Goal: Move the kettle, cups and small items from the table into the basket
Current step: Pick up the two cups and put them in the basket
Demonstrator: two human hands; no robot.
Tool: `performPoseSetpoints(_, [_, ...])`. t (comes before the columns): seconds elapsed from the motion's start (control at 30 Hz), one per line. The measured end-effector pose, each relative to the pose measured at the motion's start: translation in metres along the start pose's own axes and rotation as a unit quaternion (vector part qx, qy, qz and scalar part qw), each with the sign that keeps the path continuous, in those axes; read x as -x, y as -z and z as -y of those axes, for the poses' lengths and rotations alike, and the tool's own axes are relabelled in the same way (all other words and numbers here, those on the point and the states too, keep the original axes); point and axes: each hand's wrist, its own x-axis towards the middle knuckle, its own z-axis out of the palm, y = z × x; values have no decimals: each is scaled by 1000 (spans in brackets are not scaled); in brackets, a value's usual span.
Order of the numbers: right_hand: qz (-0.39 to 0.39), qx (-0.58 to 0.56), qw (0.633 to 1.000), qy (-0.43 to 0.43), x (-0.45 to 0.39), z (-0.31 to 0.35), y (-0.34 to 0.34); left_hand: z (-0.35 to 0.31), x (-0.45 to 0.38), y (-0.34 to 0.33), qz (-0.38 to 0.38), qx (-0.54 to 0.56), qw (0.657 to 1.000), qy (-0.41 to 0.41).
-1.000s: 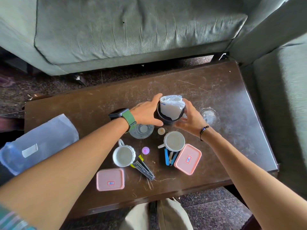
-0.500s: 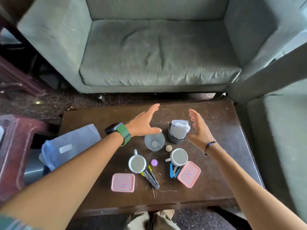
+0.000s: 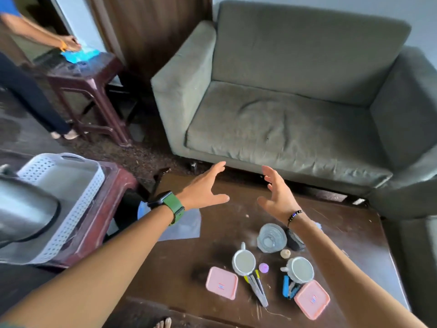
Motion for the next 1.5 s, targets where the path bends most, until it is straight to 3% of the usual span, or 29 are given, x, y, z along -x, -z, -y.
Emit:
performPoseSetpoints(0.37, [55,-25,998,-5,-34,89,-147,157,89,74,-29,71,992,99])
performPoseSetpoints(0.7, [124,6,988,-90,-36,49,-241,258,117,37,-46,136,969,201])
performPoseSetpoints(1.0, [126,35,984,-125,-15,8,-249,252,113,-35,-4,179,962,205])
performPoseSetpoints(1.3, [131,69,979,-143,17,-11,-235,213,97,-79,68,167,974,140])
performPoseSetpoints(1.43, [127,132,971,-153,40,-29,-225,192,95,-106,122,136,978,99])
performPoseSetpoints(1.5, [80,189,966,-155,51,-40,-220,180,91,-120,146,117,979,75])
